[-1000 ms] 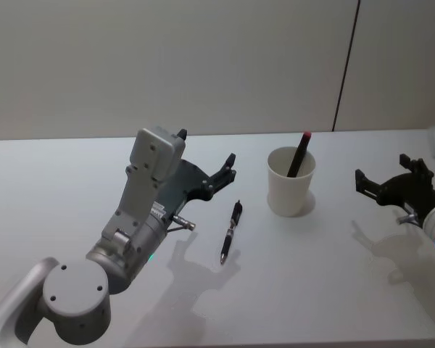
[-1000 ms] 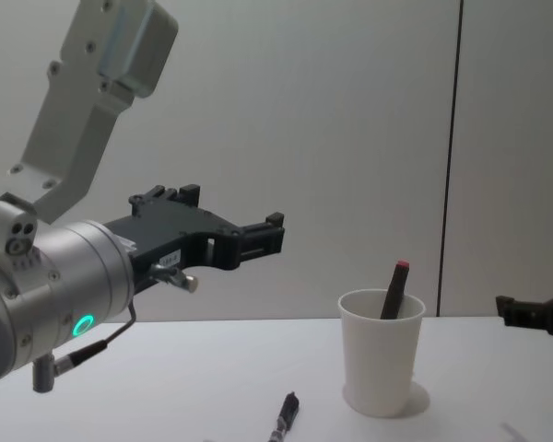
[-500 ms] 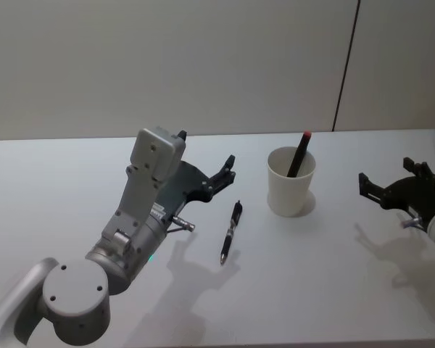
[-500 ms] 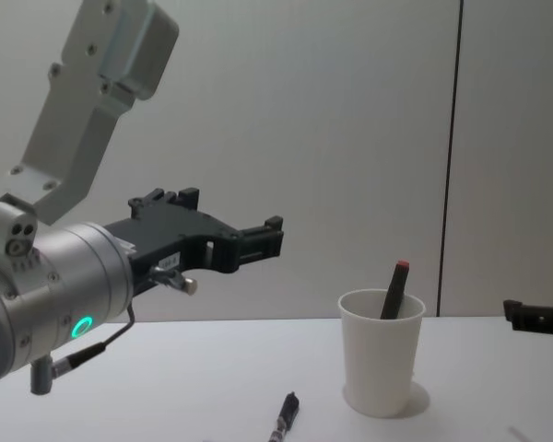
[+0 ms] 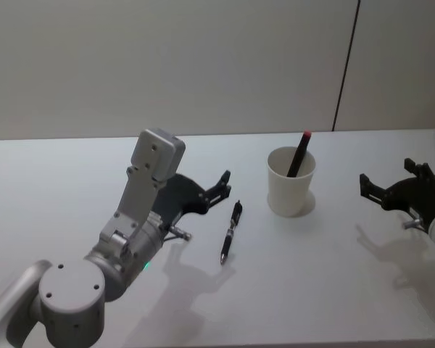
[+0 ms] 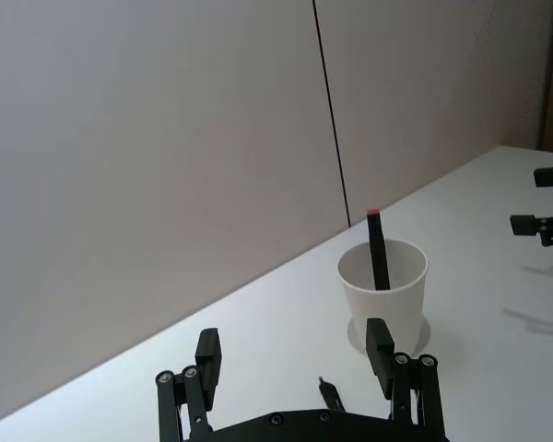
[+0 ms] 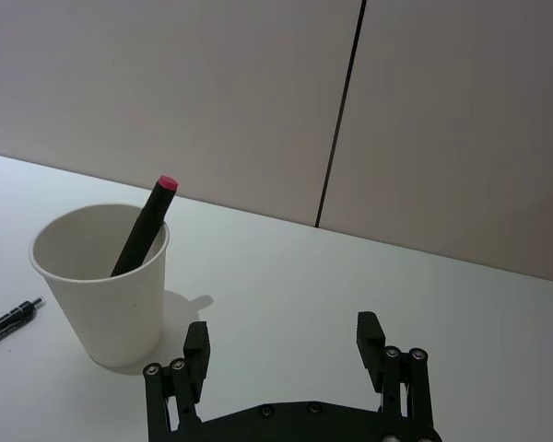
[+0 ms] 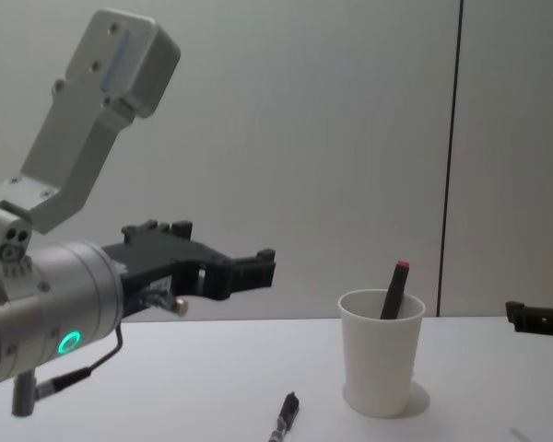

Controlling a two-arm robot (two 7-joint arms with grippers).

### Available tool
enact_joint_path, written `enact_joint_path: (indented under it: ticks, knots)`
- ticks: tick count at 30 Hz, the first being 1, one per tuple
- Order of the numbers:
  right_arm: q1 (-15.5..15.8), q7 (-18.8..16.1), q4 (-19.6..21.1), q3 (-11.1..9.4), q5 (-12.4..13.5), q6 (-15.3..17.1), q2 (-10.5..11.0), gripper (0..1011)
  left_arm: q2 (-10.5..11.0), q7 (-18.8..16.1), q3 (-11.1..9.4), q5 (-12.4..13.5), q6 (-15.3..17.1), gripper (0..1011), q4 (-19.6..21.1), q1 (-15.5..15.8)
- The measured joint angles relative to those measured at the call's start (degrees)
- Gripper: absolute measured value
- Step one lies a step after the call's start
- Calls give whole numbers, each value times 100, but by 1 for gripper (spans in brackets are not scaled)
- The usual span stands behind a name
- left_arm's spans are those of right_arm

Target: Place the pen into the pen holder.

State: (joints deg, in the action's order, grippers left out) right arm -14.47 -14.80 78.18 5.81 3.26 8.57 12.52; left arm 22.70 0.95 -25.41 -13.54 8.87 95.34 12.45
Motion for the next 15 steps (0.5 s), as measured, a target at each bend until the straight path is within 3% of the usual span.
enact_joint_path:
  ticks: [15]
  knots:
    - [11,0,15,-3,2,7,7,1001,-1,32,37,-536,667,1003,-40,-131]
